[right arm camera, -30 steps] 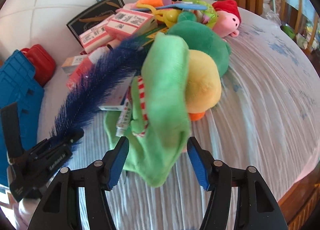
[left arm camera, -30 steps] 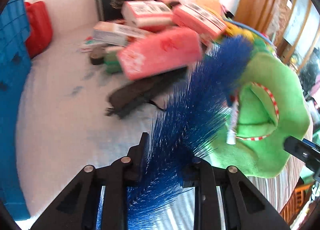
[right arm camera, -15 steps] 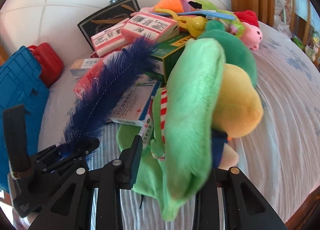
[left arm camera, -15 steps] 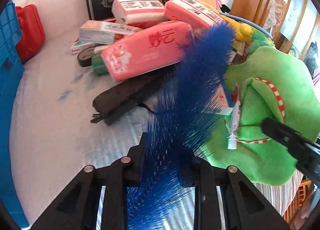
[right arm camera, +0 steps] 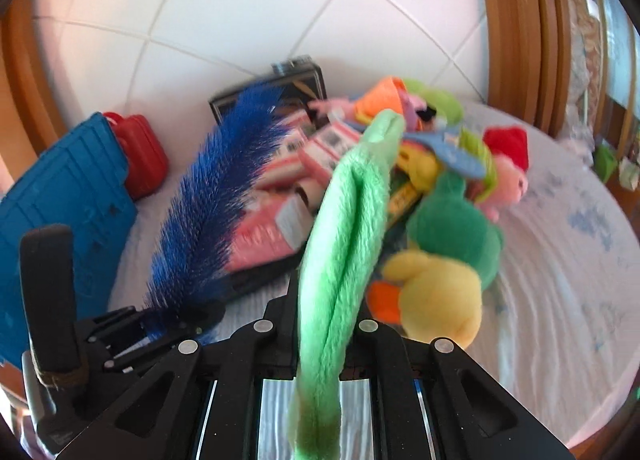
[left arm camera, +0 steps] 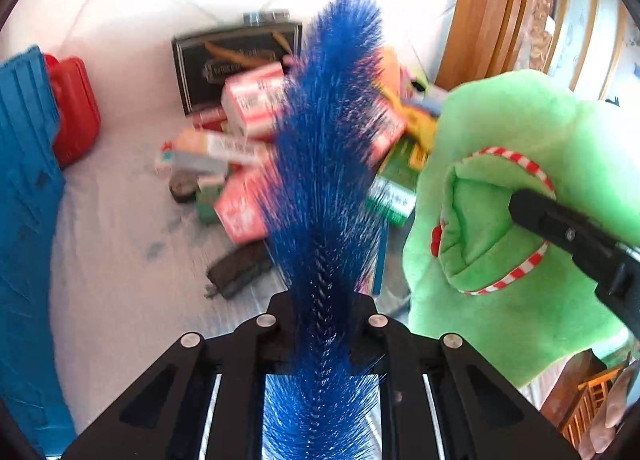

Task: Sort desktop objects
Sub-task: 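Close left gripper on the feather duster while right gripper grasps the green plush, then lift and carry the duster and green plush over the blue crate, then open left gripper to drop the duster while right gripper drops the plush, then move left gripper to the pink ointment tube while right approaches the white bear, then grasp the ointment tube with left gripper while right grasps the blue-dressed bear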

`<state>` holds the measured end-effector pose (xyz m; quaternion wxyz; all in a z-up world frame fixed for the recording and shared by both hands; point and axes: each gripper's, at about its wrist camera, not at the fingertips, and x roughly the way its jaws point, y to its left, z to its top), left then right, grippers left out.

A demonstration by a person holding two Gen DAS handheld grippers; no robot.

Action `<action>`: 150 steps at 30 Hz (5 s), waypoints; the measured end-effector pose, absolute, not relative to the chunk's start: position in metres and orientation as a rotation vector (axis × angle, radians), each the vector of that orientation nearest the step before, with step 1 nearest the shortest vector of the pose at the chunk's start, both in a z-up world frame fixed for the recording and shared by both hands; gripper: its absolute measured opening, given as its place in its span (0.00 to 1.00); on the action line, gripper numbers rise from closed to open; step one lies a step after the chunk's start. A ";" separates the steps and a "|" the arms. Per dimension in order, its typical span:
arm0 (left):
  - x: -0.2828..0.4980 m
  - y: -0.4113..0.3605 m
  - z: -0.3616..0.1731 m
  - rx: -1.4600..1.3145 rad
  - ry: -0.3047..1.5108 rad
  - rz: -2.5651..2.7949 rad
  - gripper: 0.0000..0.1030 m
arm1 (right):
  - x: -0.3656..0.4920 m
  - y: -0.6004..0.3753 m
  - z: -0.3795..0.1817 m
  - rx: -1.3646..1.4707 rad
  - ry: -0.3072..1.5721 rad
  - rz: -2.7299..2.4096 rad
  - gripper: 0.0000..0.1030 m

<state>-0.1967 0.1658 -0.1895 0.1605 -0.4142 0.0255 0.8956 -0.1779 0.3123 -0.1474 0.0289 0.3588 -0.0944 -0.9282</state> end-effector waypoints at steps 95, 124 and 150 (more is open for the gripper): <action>-0.056 -0.146 0.038 -0.737 -0.197 3.065 0.54 | -0.096 0.125 0.007 0.795 -0.051 -3.035 1.00; -0.212 0.190 -0.283 -1.565 -0.091 2.648 0.54 | -0.145 0.421 -0.244 1.430 -0.083 -2.760 1.00; -0.163 0.170 -0.290 -1.511 -0.032 2.639 0.25 | -0.176 0.362 -0.290 1.395 -0.098 -2.528 0.42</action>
